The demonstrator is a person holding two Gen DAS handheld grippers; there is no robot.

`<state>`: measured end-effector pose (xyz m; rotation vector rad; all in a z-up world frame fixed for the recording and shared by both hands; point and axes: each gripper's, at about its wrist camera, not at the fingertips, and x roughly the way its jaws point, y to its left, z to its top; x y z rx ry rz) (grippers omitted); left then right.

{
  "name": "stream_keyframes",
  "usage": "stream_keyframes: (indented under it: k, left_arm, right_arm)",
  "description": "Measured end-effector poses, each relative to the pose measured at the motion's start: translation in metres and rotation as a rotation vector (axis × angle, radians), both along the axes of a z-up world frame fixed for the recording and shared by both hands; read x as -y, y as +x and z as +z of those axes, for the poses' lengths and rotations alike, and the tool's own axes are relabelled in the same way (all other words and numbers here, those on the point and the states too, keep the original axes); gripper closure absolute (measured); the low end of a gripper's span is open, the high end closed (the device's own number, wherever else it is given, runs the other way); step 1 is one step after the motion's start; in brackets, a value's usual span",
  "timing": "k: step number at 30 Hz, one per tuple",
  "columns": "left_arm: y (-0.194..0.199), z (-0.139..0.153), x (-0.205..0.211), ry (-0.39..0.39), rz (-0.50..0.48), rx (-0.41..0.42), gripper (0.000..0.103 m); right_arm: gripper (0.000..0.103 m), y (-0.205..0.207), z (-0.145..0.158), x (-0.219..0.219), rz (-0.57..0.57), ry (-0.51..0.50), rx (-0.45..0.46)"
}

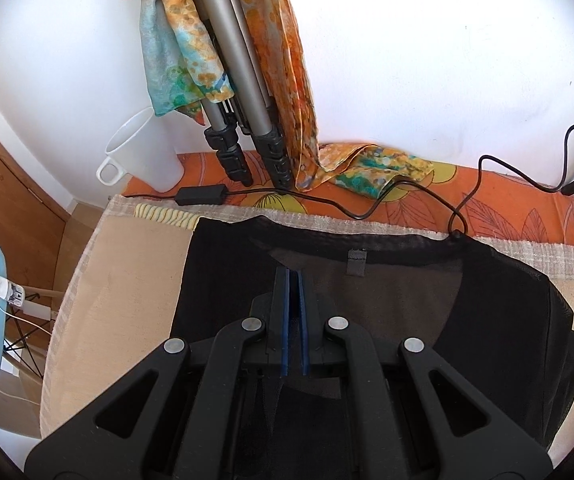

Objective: Fold small clothes

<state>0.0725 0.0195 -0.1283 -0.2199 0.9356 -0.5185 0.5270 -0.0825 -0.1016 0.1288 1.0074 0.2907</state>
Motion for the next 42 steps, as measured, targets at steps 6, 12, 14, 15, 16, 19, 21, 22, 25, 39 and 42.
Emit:
stream_keyframes:
  k: [6,12,14,15,16,19,21,22,25,39,42]
  left_arm:
    - [-0.004,0.005,-0.001,0.039,0.028,0.015,0.072]
    - [-0.016,0.010,-0.009,0.095,0.067,0.051,0.073]
    - [-0.019,0.011,-0.010,0.107,0.071,0.053,0.072]
    - [-0.021,0.011,-0.010,0.109,0.076,0.053,0.073]
    - [-0.022,0.012,-0.010,0.109,0.079,0.052,0.073]
    - [-0.029,0.016,-0.008,0.130,0.082,0.068,0.072]
    - [-0.033,0.019,-0.006,0.159,0.091,0.083,0.072]
    - [-0.034,0.020,-0.005,0.176,0.096,0.090,0.072]
    - [-0.038,0.025,-0.002,0.231,0.118,0.123,0.073]
    - [-0.059,0.054,0.021,0.315,0.175,0.298,0.071]
    - [-0.061,0.060,0.035,0.312,0.155,0.337,0.070]
  right_arm:
    - [0.073,-0.003,0.004,-0.001,0.009,0.001,0.012]
    - [0.055,-0.017,0.031,0.016,-0.015,0.021,0.072]
    - [0.055,-0.022,0.043,0.024,-0.023,0.029,0.090]
    - [0.055,-0.026,0.049,0.029,-0.027,0.034,0.099]
    - [0.055,-0.029,0.056,0.033,-0.029,0.039,0.110]
    - [0.054,-0.040,0.075,0.047,-0.037,0.031,0.141]
    - [0.054,-0.048,0.088,0.059,-0.040,0.036,0.156]
    - [0.054,-0.053,0.095,0.066,-0.044,0.039,0.164]
    - [0.054,-0.071,0.115,0.089,-0.058,0.053,0.193]
    - [0.045,-0.171,0.168,0.215,-0.122,0.035,0.276]
    - [0.045,-0.192,0.167,0.238,-0.152,0.015,0.299]
